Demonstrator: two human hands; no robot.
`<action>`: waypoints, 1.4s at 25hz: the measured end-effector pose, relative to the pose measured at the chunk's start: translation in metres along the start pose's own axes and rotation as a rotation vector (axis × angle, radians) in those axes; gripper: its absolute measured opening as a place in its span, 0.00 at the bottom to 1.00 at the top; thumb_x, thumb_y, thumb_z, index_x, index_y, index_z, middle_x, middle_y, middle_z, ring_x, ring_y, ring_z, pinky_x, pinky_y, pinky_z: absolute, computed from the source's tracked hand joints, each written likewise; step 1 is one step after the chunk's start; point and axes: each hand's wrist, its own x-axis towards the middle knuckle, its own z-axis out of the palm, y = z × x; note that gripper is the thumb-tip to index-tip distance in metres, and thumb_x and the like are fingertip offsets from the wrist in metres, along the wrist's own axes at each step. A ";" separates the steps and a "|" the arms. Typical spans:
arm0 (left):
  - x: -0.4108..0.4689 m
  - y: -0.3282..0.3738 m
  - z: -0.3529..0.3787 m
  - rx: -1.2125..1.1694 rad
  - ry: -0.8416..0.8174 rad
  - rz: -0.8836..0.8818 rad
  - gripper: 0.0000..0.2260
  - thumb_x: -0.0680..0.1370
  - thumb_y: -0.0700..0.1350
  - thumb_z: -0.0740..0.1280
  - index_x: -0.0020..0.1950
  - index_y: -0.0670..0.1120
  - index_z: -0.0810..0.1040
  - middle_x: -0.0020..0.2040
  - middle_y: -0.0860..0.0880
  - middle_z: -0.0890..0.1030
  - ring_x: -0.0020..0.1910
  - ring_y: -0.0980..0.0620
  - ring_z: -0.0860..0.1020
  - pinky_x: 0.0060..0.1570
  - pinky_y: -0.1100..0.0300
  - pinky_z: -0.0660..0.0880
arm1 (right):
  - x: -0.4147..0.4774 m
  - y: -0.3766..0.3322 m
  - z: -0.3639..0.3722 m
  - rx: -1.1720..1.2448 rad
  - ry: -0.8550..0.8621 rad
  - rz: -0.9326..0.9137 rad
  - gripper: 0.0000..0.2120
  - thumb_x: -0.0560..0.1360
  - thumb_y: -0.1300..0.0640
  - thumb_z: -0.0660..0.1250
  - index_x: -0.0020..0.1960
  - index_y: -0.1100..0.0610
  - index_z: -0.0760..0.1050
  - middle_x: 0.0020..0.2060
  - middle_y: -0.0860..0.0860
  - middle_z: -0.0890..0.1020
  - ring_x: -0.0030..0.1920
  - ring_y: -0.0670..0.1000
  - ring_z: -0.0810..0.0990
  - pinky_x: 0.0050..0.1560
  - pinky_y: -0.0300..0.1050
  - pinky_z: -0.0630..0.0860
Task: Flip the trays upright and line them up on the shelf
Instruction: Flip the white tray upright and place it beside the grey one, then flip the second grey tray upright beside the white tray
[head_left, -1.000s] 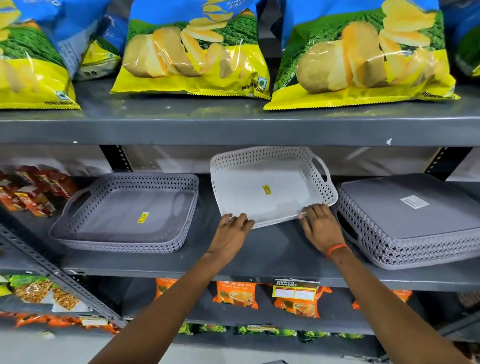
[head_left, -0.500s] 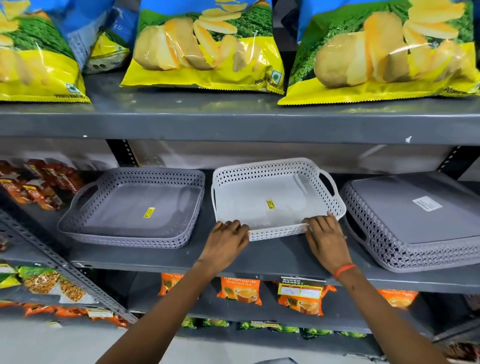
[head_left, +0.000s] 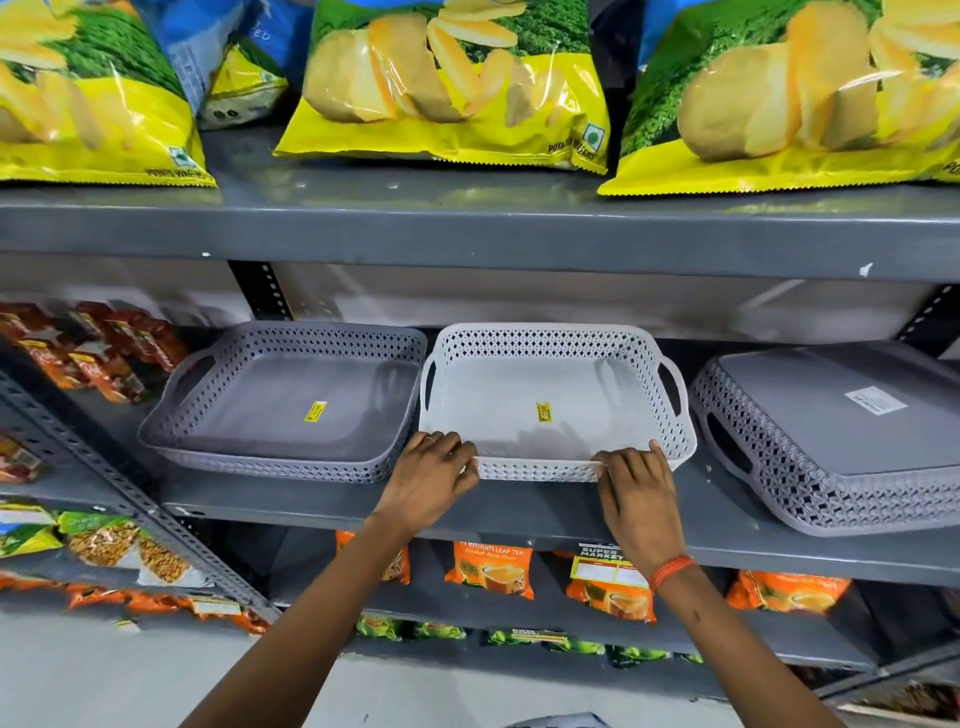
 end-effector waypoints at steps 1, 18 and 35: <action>-0.001 -0.001 -0.001 -0.009 -0.004 0.000 0.12 0.74 0.49 0.55 0.42 0.49 0.78 0.36 0.51 0.81 0.35 0.50 0.80 0.44 0.59 0.62 | 0.000 -0.001 -0.001 -0.003 -0.002 0.003 0.14 0.75 0.57 0.54 0.51 0.57 0.78 0.41 0.53 0.82 0.45 0.57 0.79 0.70 0.53 0.59; 0.030 0.035 -0.027 -0.216 0.115 0.024 0.16 0.75 0.52 0.58 0.52 0.44 0.79 0.47 0.47 0.83 0.46 0.46 0.80 0.53 0.56 0.71 | 0.001 -0.011 -0.041 0.074 0.010 0.128 0.23 0.79 0.49 0.51 0.70 0.59 0.64 0.69 0.56 0.71 0.71 0.54 0.66 0.76 0.52 0.46; 0.154 0.315 0.025 -0.261 -0.540 -0.232 0.17 0.78 0.33 0.55 0.67 0.38 0.65 0.68 0.36 0.67 0.65 0.35 0.69 0.62 0.44 0.70 | -0.055 0.281 -0.102 0.988 0.438 1.277 0.25 0.73 0.49 0.56 0.64 0.64 0.67 0.61 0.60 0.71 0.63 0.58 0.70 0.67 0.53 0.66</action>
